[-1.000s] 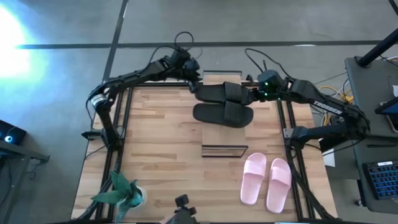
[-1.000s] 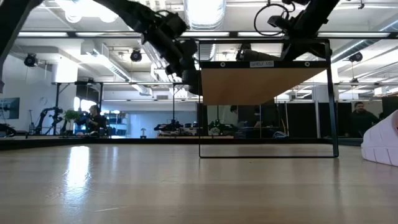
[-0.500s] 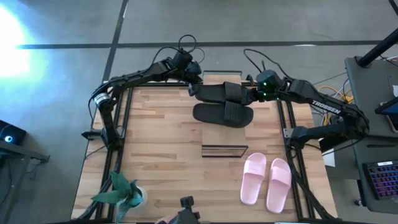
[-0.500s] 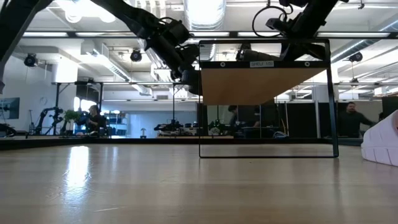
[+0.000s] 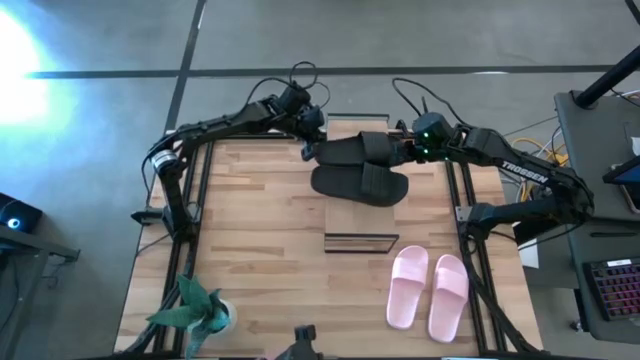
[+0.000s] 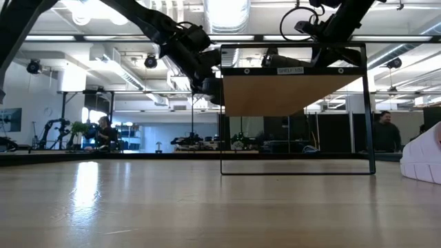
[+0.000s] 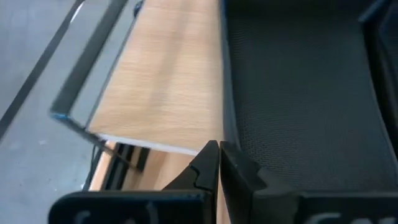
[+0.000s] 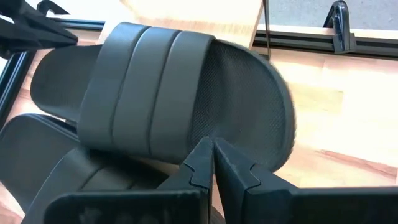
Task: Pick and place slides into the shelf
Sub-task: Adjust the black slides on the shelf
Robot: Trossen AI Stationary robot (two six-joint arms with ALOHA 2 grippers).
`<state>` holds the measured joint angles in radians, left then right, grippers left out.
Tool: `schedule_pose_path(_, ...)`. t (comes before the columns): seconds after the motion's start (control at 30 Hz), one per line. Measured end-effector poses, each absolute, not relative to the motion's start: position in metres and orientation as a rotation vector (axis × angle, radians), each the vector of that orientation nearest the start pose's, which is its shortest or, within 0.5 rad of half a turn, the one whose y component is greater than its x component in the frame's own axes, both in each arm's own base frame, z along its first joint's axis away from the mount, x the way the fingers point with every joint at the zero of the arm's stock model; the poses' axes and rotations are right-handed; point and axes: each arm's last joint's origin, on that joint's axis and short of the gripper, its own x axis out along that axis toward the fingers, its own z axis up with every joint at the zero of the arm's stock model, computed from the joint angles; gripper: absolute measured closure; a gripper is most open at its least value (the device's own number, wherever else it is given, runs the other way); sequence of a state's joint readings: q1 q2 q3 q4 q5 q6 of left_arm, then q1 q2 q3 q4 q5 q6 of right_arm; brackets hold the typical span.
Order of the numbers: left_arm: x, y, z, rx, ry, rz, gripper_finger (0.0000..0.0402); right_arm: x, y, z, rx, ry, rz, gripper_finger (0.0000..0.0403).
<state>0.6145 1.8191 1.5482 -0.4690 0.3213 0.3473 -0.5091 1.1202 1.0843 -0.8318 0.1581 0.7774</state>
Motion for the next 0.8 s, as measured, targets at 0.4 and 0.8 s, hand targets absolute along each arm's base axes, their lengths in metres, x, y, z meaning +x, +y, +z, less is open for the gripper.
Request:
schedule_pose_path(0.4, 0.338, 0.221, 0.292, 0.082, 0.738, 0.204, 0.0402, 0.179, -0.122, 0.319, 0.803, 0.532, -1.095, 0.0394)
schedule_pose_path(0.8, 0.336, 0.222, 0.299, 0.087, 0.735, 0.219, 0.0402, 0.19, -0.197, 0.287, 0.877, 0.579, -1.024, 0.0394)
